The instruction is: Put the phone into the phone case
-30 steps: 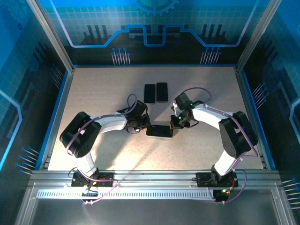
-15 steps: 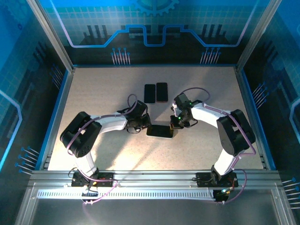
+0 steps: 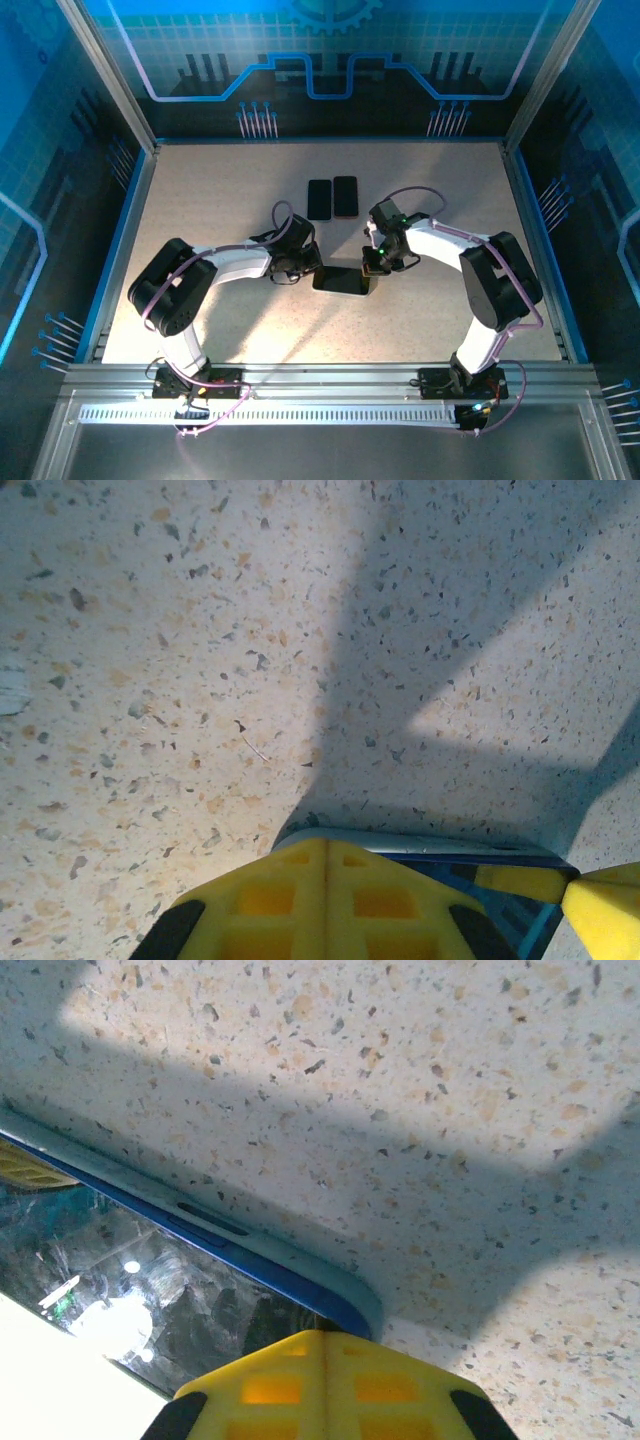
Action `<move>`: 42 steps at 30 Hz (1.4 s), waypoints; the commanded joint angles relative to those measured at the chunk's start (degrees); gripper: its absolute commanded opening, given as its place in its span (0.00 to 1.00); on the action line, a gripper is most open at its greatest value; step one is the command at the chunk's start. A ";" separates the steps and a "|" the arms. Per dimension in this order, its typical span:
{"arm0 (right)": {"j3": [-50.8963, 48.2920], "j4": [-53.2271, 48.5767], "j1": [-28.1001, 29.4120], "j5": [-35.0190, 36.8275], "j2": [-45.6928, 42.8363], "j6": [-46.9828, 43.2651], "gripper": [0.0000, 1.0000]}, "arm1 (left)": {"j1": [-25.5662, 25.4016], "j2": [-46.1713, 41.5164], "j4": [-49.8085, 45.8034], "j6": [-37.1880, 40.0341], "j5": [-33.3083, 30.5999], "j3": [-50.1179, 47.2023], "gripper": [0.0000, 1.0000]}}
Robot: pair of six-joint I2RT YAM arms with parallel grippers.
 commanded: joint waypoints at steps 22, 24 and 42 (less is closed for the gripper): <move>-8.55 7.85 4.21 2.38 12.17 4.84 0.00 | -0.23 3.20 -0.85 -1.12 0.67 -2.17 0.04; -8.71 7.79 4.35 2.54 11.11 4.84 0.00 | 0.02 3.50 -0.74 -1.05 0.72 -1.63 0.04; -11.00 4.72 -2.06 1.49 -7.96 6.15 0.00 | -2.40 12.58 -0.19 1.40 2.01 12.75 0.05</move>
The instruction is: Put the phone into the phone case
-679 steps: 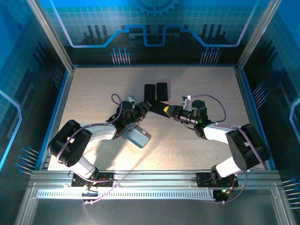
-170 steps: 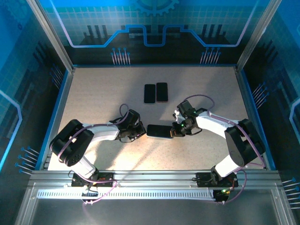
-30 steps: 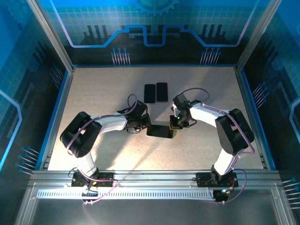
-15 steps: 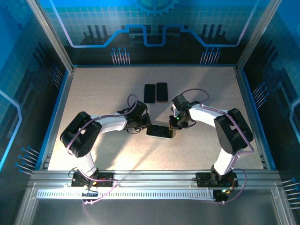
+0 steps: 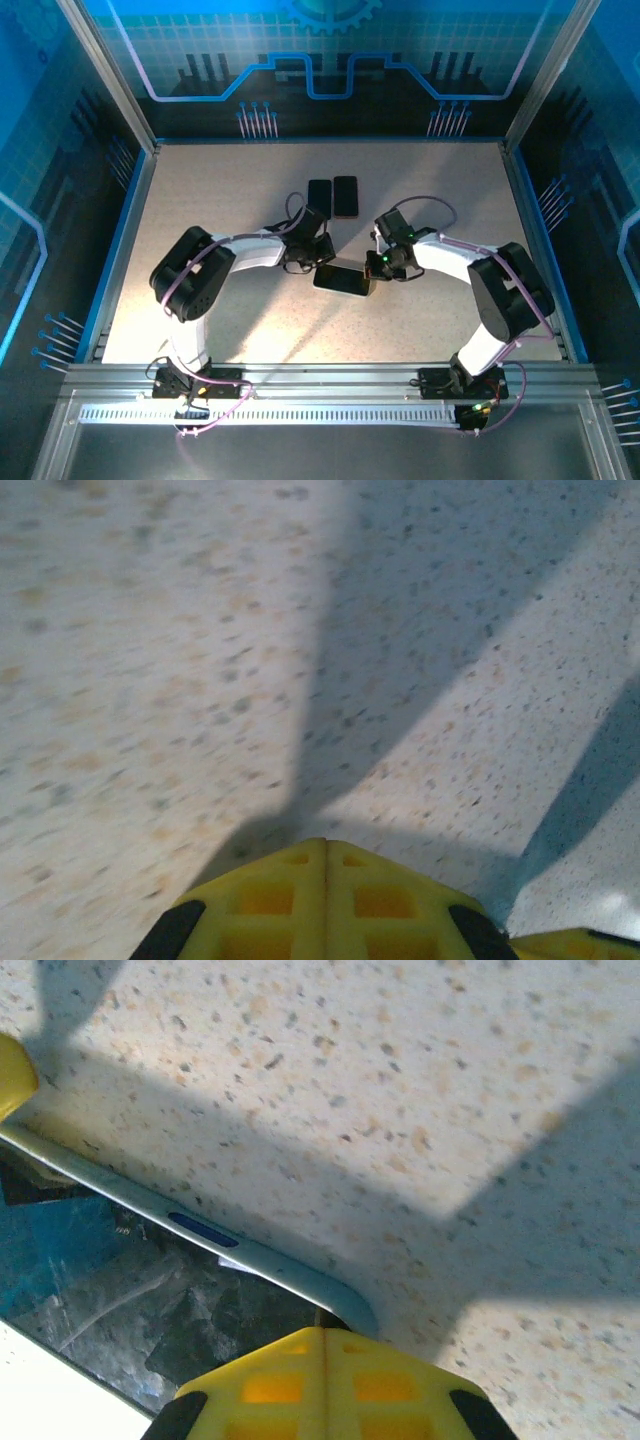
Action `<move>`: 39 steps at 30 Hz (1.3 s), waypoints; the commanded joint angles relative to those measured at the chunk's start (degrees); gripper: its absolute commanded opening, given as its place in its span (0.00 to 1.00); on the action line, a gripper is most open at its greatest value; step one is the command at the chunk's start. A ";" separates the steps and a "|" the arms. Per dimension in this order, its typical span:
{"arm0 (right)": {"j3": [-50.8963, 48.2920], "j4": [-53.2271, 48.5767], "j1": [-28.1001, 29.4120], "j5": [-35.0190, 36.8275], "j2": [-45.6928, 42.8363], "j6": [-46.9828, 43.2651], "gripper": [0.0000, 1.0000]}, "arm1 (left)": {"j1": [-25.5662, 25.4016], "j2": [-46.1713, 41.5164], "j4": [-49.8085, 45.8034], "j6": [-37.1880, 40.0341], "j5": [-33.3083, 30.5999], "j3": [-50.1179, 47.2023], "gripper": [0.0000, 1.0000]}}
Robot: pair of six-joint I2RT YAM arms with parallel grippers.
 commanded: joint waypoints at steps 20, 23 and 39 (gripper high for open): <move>-3.52 -3.11 -2.32 -4.56 -7.08 -2.44 0.00 | -2.56 -12.28 -10.55 4.14 -3.34 -5.02 0.06; -3.34 -2.44 -2.23 -5.20 -6.03 -2.58 0.00 | -3.43 -14.66 -11.17 2.41 -2.34 -8.29 0.06; -0.41 -0.81 -2.20 -6.86 -0.78 -3.00 0.00 | -10.12 -11.55 -13.44 1.09 -0.68 -8.73 0.06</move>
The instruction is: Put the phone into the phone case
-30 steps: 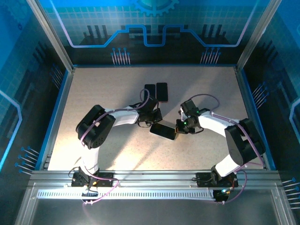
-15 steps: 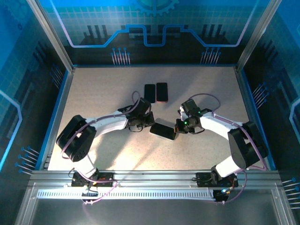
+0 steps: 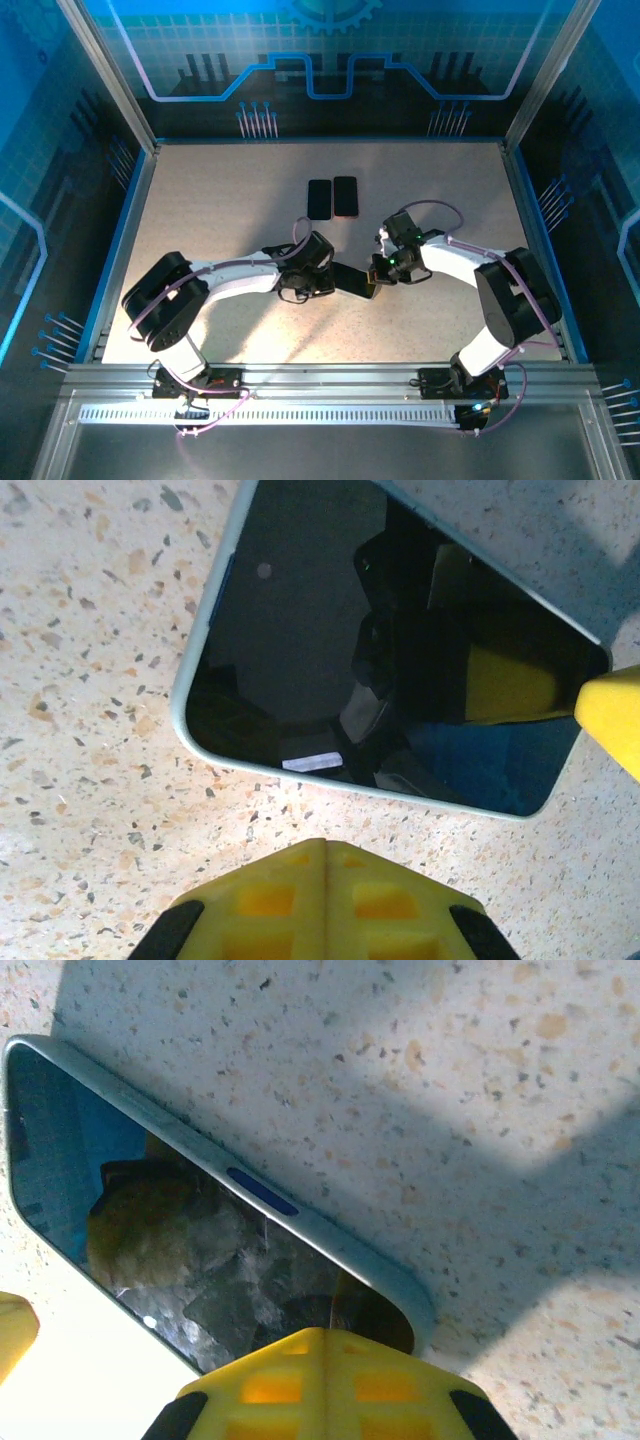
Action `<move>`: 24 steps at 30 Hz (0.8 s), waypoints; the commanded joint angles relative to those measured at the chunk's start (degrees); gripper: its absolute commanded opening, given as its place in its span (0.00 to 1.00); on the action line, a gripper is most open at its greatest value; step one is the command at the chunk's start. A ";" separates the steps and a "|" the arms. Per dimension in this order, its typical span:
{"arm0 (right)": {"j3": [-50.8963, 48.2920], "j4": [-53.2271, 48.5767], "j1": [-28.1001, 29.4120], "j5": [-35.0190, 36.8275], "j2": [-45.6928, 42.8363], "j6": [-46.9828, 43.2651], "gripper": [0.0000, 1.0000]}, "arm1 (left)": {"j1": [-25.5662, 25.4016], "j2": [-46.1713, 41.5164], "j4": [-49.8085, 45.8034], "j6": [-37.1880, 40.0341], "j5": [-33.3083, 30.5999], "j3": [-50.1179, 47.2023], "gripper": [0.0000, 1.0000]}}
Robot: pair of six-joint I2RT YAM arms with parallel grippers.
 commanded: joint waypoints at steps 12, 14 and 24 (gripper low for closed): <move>0.85 1.02 -1.52 -0.85 0.50 -0.75 0.00 | 0.41 12.24 -0.96 1.72 -0.05 11.87 0.05; 0.61 0.76 -1.87 -0.31 0.41 -0.81 0.00 | 1.09 14.03 -0.45 2.26 -0.20 14.64 0.05; -0.94 1.66 -5.15 1.28 0.15 -0.46 0.00 | 3.11 26.43 -0.56 5.29 1.10 33.10 0.05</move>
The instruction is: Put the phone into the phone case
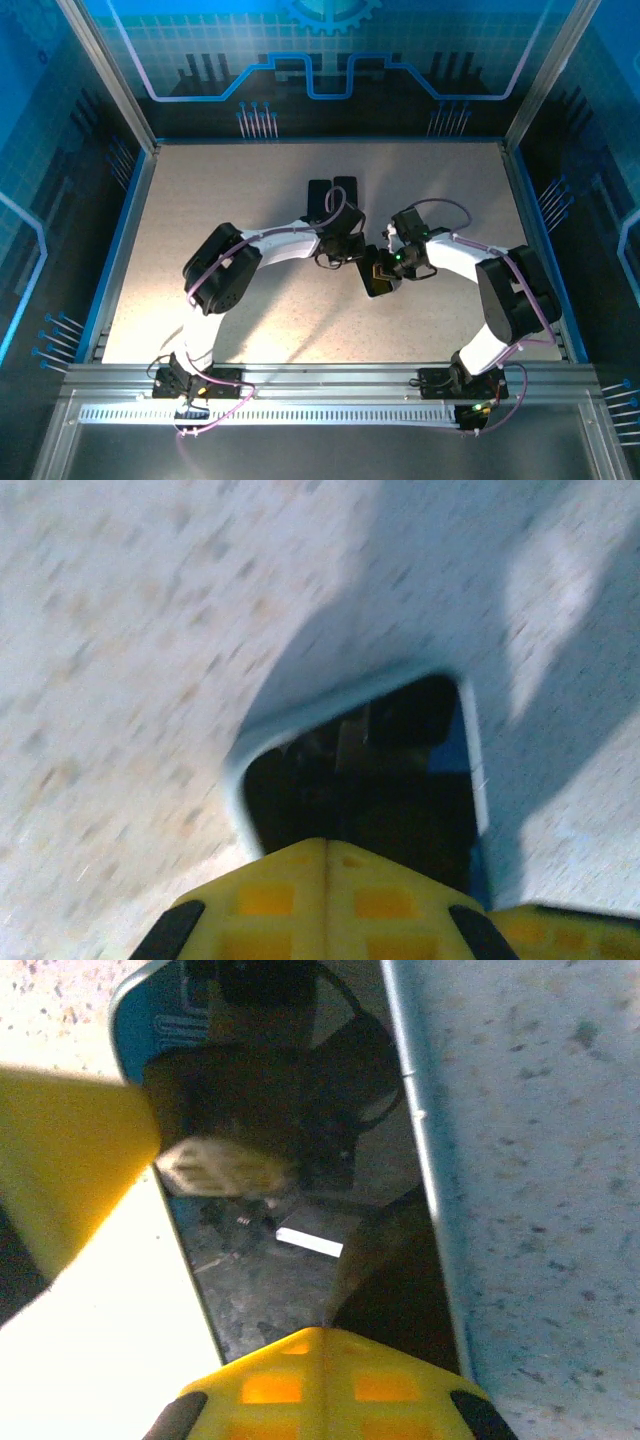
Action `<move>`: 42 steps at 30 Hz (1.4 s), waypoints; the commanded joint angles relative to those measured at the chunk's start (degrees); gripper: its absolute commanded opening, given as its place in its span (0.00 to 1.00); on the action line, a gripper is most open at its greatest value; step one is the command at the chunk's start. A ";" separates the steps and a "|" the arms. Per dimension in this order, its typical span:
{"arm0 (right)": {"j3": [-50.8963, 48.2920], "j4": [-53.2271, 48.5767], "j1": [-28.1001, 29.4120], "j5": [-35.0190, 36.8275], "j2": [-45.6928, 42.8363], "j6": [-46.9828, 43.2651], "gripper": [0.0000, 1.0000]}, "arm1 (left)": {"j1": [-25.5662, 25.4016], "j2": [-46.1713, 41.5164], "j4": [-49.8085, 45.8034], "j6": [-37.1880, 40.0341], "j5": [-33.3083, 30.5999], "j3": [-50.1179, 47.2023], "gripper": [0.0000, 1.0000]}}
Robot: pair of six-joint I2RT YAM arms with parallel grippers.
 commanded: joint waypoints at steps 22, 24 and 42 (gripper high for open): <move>-4.44 -7.02 -2.40 -3.67 -13.93 -2.69 0.00 | 1.41 -10.80 3.23 0.31 4.29 -15.41 0.06; -5.62 -7.69 -1.27 -3.56 -14.90 -2.71 0.00 | 0.52 -9.99 3.14 0.39 4.80 -15.14 0.06; -15.51 -6.49 5.03 -5.46 -18.98 1.99 0.01 | -0.85 0.82 4.53 0.79 4.93 -3.69 0.05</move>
